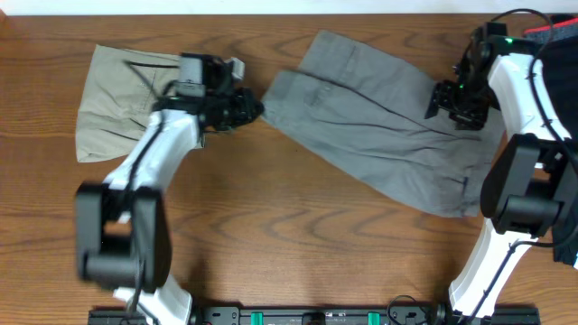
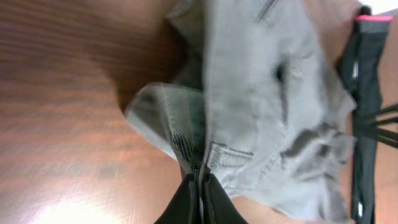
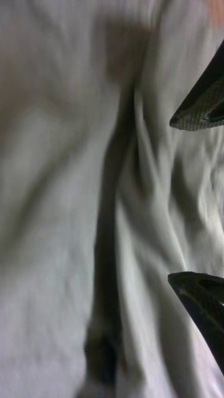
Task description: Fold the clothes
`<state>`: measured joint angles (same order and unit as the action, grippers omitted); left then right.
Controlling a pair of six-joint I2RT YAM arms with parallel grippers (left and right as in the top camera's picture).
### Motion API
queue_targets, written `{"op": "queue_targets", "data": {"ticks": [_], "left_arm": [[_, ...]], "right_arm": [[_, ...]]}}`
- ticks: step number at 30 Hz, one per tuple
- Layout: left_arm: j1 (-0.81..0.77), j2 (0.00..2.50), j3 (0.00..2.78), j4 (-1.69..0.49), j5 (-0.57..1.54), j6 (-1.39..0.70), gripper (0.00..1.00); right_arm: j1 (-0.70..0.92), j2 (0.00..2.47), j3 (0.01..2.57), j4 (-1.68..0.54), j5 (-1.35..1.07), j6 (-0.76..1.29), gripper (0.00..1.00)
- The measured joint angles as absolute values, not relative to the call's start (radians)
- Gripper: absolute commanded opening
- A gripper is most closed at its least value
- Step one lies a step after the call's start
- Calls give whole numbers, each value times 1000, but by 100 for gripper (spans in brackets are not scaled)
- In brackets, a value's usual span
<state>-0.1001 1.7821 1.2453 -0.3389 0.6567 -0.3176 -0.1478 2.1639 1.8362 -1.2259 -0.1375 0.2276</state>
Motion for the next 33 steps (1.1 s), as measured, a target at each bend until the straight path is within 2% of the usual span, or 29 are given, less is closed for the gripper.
{"op": "queue_targets", "data": {"ticks": [7, 15, 20, 22, 23, 25, 26, 27, 28, 29, 33], "left_arm": [[-52, 1562, 1246, -593, 567, -252, 6], [-53, 1541, 1246, -658, 493, -205, 6], [-53, 1541, 1246, -657, 477, -202, 6], [-53, 1541, 1246, -656, 471, -202, 6], [-53, 1541, 1246, -655, 470, -202, 6], [-53, 1541, 1246, -653, 467, -201, 6], [-53, 1541, 1246, -654, 467, -201, 6], [-53, 1541, 1246, -653, 467, -201, 6], [-53, 1541, 1246, -653, 466, -201, 6], [-53, 1541, 1246, -653, 466, -201, 6], [-53, 1541, 1246, -653, 464, -201, 6]], "right_arm": [[-212, 2164, 1836, -1296, -133, 221, 71], [-215, 2164, 1835, -1426, -187, 97, 73], [-199, 2152, 1770, -1342, -207, 64, 73], [-193, 2150, 1711, -1266, -215, 63, 71], [-192, 2150, 1686, -1232, -224, 62, 67], [-191, 2150, 1628, -1167, -260, 59, 53], [-190, 2150, 1606, -1153, -281, 58, 38], [-190, 2150, 1589, -1145, -299, 64, 16], [-190, 2150, 1581, -1140, -308, 65, 8], [-190, 2150, 1576, -1138, -317, 66, 3], [-191, 2138, 1574, -1137, -332, 70, 1]]}}
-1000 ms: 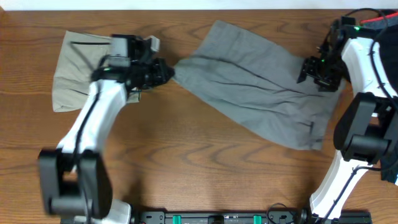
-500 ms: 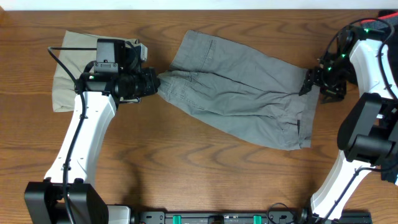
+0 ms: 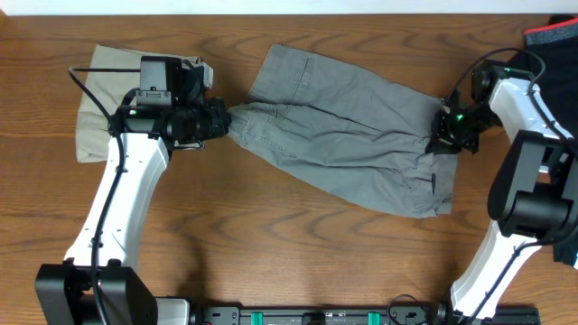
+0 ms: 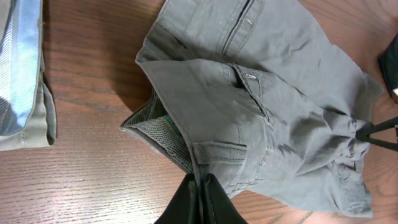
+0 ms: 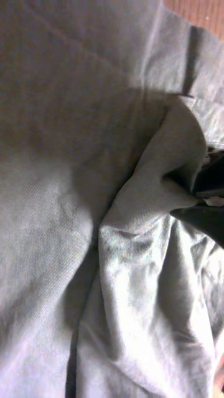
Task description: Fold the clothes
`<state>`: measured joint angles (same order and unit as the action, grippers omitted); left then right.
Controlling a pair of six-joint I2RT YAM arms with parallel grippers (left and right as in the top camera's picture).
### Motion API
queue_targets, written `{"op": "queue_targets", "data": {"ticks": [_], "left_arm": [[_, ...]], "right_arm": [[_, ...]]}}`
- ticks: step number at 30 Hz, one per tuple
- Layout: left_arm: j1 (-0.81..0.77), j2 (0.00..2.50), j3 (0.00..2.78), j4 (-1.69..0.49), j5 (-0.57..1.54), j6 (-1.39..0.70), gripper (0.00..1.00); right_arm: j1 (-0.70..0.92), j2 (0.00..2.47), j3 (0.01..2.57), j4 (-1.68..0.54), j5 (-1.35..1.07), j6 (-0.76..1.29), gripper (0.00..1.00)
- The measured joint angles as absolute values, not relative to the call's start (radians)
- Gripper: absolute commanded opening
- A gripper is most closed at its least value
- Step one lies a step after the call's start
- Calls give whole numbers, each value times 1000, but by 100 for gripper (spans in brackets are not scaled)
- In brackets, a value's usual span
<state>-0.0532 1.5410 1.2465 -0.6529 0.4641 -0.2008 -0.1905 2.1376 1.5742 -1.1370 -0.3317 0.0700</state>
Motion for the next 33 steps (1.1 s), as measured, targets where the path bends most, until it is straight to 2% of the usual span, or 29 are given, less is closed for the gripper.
{"op": "queue_targets", "data": {"ticks": [7, 12, 16, 22, 30, 32, 33], "left_arm": [[-53, 1498, 1246, -698, 460, -200, 6], [-53, 1355, 1246, -799, 407, -194, 6], [-53, 1245, 1246, -904, 346, -187, 6], [-53, 1172, 1246, -1066, 265, -182, 10], [-53, 1177, 1246, -1153, 193, -183, 10], [-53, 1178, 1246, -1159, 184, -183, 10], [-53, 1178, 1246, -1164, 183, -183, 10]], "right_arm": [[-193, 1956, 1574, -1179, -333, 17, 1], [-194, 1691, 1579, -1266, -335, -13, 1], [-194, 1576, 1589, -1374, -338, -20, 1], [-194, 1560, 1584, -1588, -337, -22, 1], [-185, 1560, 1523, -1684, -258, 46, 1], [-179, 1560, 1502, -1695, -246, 53, 1], [-173, 1560, 1488, -1697, -239, 57, 6]]}}
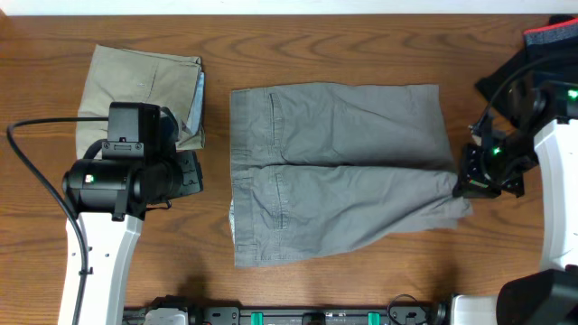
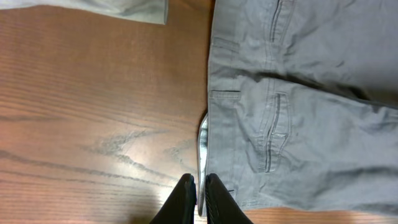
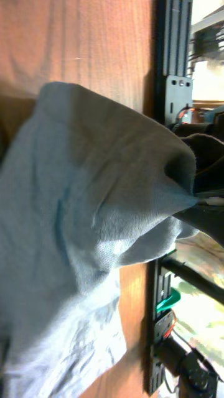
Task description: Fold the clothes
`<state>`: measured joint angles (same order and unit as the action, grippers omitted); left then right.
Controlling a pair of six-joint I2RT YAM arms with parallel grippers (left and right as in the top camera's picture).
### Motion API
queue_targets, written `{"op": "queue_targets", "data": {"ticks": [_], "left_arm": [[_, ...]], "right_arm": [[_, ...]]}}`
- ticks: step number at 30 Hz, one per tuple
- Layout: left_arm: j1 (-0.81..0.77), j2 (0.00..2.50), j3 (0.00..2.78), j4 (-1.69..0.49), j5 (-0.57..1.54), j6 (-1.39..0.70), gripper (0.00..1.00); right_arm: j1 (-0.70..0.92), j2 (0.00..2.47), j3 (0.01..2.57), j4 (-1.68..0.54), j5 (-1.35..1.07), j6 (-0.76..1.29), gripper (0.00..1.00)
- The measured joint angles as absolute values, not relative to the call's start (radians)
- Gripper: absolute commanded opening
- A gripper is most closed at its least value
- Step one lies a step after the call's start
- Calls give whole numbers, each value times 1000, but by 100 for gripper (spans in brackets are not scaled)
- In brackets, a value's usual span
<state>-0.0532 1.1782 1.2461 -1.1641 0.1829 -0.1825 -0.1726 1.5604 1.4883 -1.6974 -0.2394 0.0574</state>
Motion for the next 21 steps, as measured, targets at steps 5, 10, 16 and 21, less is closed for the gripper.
{"op": "queue_targets", "data": {"ticks": [5, 10, 16, 21], "left_arm": [[-53, 1178, 1246, -1165, 177, -180, 22], [-53, 1196, 1246, -1118, 176, -181, 27], [-53, 1298, 1246, -1029, 199, -155, 24], [-68, 1431, 1246, -920, 287, -114, 20]], "right_arm": [[-125, 1560, 1414, -1675, -220, 80, 38], [-115, 1561, 1377, -1500, -156, 159, 38], [-124, 1561, 1360, -1085, -110, 248, 15], [-124, 1576, 1286, -769, -98, 315, 4]]}}
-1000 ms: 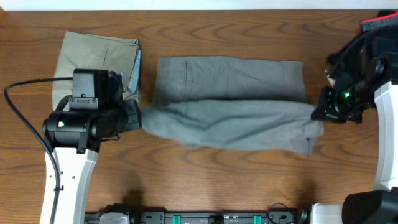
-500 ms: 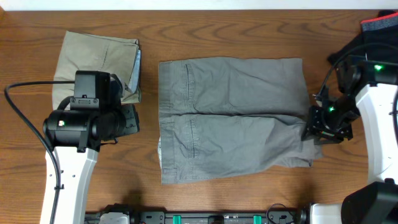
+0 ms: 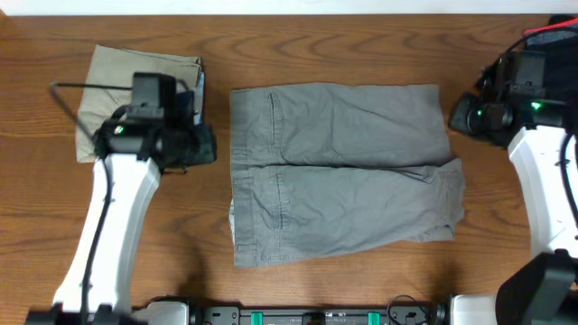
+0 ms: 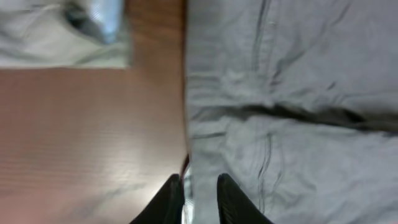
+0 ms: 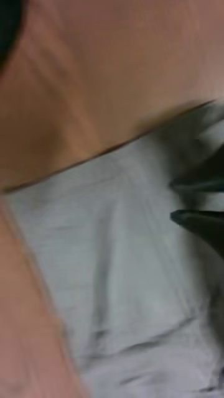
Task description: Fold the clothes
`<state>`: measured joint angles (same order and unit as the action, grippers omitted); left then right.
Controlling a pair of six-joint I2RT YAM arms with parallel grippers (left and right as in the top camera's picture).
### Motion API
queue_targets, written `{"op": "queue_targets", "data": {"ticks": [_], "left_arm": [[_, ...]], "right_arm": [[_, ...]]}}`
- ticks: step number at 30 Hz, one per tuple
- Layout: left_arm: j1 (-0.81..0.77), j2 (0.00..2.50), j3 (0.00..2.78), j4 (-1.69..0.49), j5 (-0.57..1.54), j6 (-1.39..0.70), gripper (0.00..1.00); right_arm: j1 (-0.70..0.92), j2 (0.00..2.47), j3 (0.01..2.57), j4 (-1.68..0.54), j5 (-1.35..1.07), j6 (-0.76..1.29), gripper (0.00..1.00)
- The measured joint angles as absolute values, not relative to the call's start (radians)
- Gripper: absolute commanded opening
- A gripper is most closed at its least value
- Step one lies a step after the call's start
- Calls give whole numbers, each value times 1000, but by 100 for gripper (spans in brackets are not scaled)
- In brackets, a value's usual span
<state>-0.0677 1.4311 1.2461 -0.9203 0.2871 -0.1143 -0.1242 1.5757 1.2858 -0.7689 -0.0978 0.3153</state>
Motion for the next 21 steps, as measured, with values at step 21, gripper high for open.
{"op": "queue_targets", "data": {"ticks": [21], "left_arm": [[-174, 1728, 1246, -723, 371, -25, 7]], "right_arm": [[-121, 2100, 1248, -159, -311, 509, 1]]}}
